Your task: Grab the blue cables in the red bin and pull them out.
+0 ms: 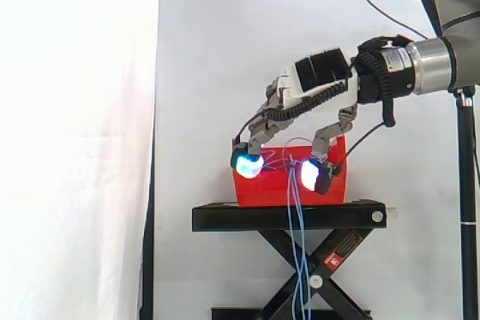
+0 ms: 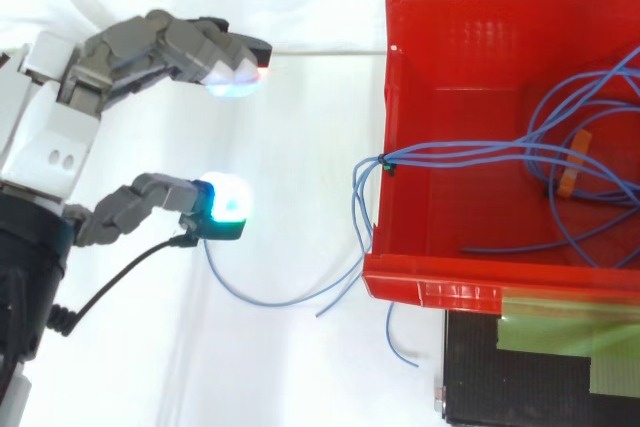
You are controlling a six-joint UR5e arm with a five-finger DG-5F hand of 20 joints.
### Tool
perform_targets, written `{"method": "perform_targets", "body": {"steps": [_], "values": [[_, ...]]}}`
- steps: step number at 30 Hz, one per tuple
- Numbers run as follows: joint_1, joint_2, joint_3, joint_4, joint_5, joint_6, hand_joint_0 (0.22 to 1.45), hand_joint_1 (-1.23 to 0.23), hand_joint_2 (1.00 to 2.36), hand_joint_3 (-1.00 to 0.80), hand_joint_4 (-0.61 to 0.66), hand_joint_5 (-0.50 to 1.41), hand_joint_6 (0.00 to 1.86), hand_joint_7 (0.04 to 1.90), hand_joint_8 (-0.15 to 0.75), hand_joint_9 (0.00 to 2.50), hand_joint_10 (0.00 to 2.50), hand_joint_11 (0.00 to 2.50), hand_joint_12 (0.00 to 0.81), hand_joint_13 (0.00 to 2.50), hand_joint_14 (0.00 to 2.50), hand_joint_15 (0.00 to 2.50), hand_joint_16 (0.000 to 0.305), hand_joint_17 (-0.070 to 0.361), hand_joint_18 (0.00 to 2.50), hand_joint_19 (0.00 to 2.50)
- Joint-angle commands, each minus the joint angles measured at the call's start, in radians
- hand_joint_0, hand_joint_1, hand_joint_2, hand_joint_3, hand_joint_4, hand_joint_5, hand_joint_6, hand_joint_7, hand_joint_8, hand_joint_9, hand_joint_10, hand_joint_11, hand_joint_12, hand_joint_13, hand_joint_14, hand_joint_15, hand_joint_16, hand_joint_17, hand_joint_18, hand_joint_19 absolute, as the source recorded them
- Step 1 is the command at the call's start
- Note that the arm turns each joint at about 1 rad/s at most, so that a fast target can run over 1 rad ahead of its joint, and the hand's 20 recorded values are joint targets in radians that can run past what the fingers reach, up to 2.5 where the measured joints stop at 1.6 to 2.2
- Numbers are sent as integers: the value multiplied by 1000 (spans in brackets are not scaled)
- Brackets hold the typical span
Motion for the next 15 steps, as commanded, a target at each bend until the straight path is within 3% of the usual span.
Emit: {"method": "perform_targets", "body": {"steps": [1,8,13,15], "values": [[-4,0,-1,11,-2,-6,716,-1135,1000,-1000,101,666,9,627,222,648,27,1062,338,719,27,935,46,104,641,1116],[-4,0,-7,2,-2,-6,747,-1144,1000,-1000,72,723,10,651,210,663,27,1047,326,717,26,926,45,101,637,1112],[-4,0,-60,14,-3,-1,769,-1150,1000,-1000,61,755,11,664,201,664,28,1029,320,714,27,920,44,98,632,1096],[-4,0,-88,74,-3,17,772,-1153,1000,-1000,58,758,9,665,198,665,29,1032,319,712,27,909,44,98,631,1106]]}}
